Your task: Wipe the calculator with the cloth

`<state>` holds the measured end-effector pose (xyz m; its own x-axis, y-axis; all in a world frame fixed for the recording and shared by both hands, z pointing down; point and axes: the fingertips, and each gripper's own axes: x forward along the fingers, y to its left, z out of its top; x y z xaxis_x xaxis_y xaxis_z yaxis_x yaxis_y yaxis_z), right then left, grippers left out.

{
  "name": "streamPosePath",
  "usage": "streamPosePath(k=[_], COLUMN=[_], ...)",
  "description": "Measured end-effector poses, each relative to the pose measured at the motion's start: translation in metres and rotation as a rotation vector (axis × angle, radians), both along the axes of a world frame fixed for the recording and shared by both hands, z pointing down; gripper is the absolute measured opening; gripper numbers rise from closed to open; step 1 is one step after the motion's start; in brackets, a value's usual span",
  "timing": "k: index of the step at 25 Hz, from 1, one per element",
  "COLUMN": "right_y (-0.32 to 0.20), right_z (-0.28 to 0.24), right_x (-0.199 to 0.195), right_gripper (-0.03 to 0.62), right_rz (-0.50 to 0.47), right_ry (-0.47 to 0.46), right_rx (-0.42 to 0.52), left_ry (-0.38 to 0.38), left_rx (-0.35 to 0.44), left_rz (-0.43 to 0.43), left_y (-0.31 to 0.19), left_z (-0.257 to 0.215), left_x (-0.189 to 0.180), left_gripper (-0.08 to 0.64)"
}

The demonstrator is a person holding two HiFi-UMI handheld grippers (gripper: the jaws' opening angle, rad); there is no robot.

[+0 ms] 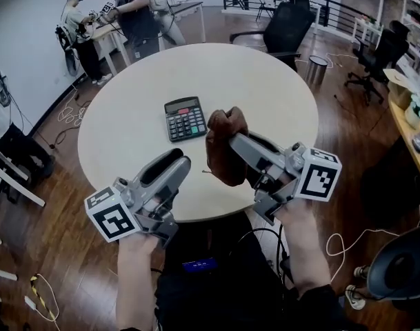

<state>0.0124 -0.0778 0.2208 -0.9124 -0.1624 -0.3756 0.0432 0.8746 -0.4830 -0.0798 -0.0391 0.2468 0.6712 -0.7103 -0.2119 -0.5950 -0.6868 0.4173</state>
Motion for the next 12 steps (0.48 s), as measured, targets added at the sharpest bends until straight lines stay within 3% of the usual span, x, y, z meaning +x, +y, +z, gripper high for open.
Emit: streamPosePath(k=[3,12], right_y=[0.000,0.014], right_z=[0.005,-0.008], right_x=[-0.001,-0.005], right_gripper=[0.049,0.049], right_rz=[-0.006,-0.032], right_ry=[0.006,0.009], right_rx=[-0.017,0.059], left_ry=[0.006,0.043], left_rx=[-0.010,-0.032], left_rz=[0.018,0.059], left_y=[-0.002,-0.001], left_z=[0.002,0.002], left_x=[0.007,0.016], left_gripper=[0.144,0.144])
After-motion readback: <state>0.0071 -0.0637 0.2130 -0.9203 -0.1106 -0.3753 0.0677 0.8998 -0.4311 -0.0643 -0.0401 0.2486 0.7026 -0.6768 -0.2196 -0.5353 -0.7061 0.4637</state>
